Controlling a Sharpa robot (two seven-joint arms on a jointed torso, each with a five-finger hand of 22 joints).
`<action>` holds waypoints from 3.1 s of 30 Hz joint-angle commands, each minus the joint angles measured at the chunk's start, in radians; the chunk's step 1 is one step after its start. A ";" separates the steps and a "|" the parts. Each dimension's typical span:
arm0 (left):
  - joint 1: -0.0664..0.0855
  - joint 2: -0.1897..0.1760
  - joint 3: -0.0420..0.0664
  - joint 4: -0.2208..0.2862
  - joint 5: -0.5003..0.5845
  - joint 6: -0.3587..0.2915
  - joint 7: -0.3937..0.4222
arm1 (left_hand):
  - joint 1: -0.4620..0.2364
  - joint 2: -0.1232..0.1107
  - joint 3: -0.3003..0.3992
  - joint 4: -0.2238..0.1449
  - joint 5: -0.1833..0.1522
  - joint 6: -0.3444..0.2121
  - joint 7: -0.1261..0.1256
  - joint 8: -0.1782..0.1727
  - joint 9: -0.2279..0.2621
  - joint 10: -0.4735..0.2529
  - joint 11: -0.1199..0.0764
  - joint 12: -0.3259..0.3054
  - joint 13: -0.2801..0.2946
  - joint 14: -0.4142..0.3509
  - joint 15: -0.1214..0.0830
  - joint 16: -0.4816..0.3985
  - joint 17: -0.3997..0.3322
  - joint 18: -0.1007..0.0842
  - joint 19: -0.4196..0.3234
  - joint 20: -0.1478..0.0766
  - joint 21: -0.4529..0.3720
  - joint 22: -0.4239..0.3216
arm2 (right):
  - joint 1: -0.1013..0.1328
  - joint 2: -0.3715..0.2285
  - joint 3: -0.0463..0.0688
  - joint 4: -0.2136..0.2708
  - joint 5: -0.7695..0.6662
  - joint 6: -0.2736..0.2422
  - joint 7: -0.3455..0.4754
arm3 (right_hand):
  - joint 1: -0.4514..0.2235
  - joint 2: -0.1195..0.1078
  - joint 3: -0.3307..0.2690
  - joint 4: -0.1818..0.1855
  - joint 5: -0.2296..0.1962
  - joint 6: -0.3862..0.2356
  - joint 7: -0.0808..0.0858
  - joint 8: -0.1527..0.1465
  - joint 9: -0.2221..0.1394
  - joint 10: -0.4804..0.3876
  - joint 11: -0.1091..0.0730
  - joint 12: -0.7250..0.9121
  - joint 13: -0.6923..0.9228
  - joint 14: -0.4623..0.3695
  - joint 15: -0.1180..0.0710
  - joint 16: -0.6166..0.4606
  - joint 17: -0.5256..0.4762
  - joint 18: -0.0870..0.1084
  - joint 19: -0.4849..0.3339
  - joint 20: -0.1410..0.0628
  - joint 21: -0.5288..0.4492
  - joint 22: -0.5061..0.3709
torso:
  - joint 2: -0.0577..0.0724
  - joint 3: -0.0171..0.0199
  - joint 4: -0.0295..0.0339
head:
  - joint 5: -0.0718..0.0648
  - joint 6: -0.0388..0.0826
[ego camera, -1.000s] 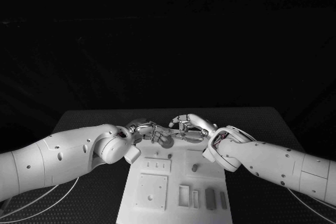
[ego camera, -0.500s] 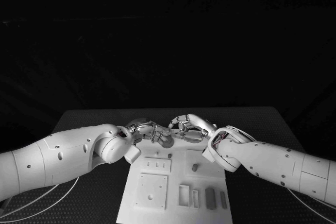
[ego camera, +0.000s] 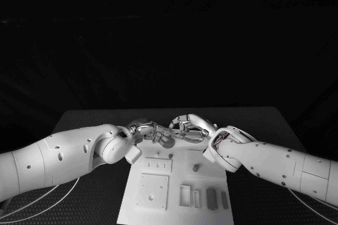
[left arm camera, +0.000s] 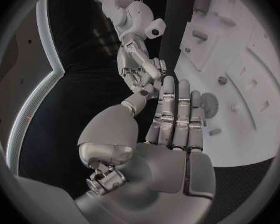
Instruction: Assemble the parts on the task board
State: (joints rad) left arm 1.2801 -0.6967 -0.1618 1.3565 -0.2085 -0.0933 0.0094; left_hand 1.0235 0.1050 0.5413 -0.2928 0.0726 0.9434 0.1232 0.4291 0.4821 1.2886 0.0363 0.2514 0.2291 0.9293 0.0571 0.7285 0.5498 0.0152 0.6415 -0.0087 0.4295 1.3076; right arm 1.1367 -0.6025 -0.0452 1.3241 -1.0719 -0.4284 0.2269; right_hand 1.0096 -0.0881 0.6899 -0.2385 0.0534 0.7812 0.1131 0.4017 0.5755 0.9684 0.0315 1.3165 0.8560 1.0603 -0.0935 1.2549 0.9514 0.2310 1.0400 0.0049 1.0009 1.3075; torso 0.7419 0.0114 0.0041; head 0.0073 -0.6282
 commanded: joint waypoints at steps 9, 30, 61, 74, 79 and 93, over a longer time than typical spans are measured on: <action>0.000 0.002 0.001 0.006 0.014 0.022 0.002 | -0.004 0.008 0.007 0.002 0.004 0.027 -0.019 0.003 0.003 0.008 0.001 0.004 0.001 0.004 0.001 0.004 0.001 -0.015 -0.001 -0.001 0.004 0.022 | -0.001 0.004 0.000 0.000 -0.026 -0.025 -0.010 | 0.001 0.014 0.004 -0.008 -0.004 0.263 -0.036 0.014 0.006 -0.035 -0.057 0.006 0.010 0.032 -0.026 0.011 0.009 0.031 0.014 -0.012 0.017 0.020 | 0.000 -0.0005 0.0002 | 0.000 0.000; 0.000 0.001 0.001 0.006 0.022 0.032 0.003 | -0.005 0.007 0.009 0.002 0.006 0.027 -0.019 0.002 0.005 0.008 0.001 0.004 0.002 0.003 0.001 0.004 0.001 -0.015 -0.003 0.000 0.004 0.022 | -0.003 0.004 0.000 0.008 -0.059 -0.020 -0.033 | -0.066 0.108 -0.061 -0.050 -0.005 0.266 -0.048 0.064 0.090 -0.037 -0.068 0.060 0.098 0.031 -0.039 0.078 0.093 0.031 0.002 -0.036 0.121 0.023 | 0.000 0.0005 -0.0009 | 0.000 -0.006; -0.001 0.003 0.001 -0.001 0.051 0.023 -0.008 | -0.077 -0.010 -0.006 0.012 0.012 0.012 -0.010 -0.016 0.010 -0.001 0.009 -0.003 0.003 -0.004 0.007 0.001 -0.004 -0.015 -0.010 0.006 0.006 0.020 | -0.004 0.014 0.000 0.002 -0.087 -0.041 -0.035 | -0.054 0.139 -0.111 -0.052 -0.005 0.247 -0.047 0.069 0.137 -0.056 -0.067 0.070 0.122 0.019 -0.038 0.080 0.114 0.031 -0.024 -0.040 0.143 0.018 | -0.001 -0.0002 0.0004 | 0.002 -0.009; -0.001 0.005 0.001 0.001 0.044 0.046 -0.024 | -0.167 -0.102 -0.016 0.042 -0.019 0.006 -0.004 -0.035 0.011 -0.010 0.014 -0.010 0.004 -0.009 0.012 -0.002 -0.010 -0.015 -0.012 0.000 0.007 0.020 | -0.004 0.018 0.000 0.003 -0.090 -0.028 -0.036 | -0.052 0.138 -0.109 -0.051 -0.005 0.246 -0.046 0.068 0.138 -0.056 -0.067 0.069 0.122 0.019 -0.038 0.079 0.115 0.031 -0.025 -0.040 0.144 0.018 | 0.000 -0.0002 0.0004 | 0.002 -0.010; -0.001 0.005 0.000 0.001 0.033 0.057 -0.030 | -0.167 -0.108 -0.014 0.043 -0.019 0.007 -0.005 -0.035 0.012 -0.010 0.014 -0.009 0.004 -0.009 0.012 -0.002 -0.010 -0.015 -0.012 -0.001 0.007 0.021 | -0.004 0.019 0.000 0.001 -0.092 -0.021 -0.037 | -0.051 0.138 -0.109 -0.051 -0.005 0.246 -0.046 0.068 0.139 -0.056 -0.067 0.069 0.122 0.019 -0.038 0.079 0.115 0.031 -0.025 -0.040 0.144 0.018 | -0.001 -0.0002 0.0005 | 0.003 -0.010; -0.001 0.006 0.000 0.000 0.004 0.076 -0.026 | -0.111 -0.050 0.027 0.016 -0.014 0.026 -0.015 -0.028 0.019 0.004 0.005 -0.002 0.009 -0.001 0.006 0.004 -0.009 -0.015 -0.012 -0.004 0.011 0.022 | -0.003 0.021 0.000 -0.004 -0.094 0.021 -0.034 | -0.051 0.137 -0.106 -0.051 -0.005 0.243 -0.045 0.065 0.141 -0.058 -0.066 0.066 0.122 0.017 -0.037 0.076 0.115 0.031 -0.028 -0.039 0.143 0.016 | -0.001 0.0001 -0.0001 | 0.004 -0.013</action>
State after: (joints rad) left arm 1.2775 -0.6966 -0.1638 1.3487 -0.1892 -0.0585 -0.0325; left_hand 0.9049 0.0521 0.5657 -0.2755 0.0571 0.9631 0.1071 0.3970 0.4997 1.2868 0.0413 0.2475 0.2373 0.9219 0.0644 0.7280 0.5406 0.0152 0.6341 -0.0088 0.4335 1.3076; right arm 1.1348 -0.5852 -0.0443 1.3191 -1.1507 -0.4478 0.1861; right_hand 0.9496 0.0511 0.5757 -0.2922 0.0464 0.8846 0.0378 0.4612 0.6033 0.9186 -0.0360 1.3823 0.9767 1.0843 -0.1285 1.3341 1.0653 0.2462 1.0176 -0.0341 1.1383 1.3073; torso 0.7414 0.0112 0.0042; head 0.0104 -0.6403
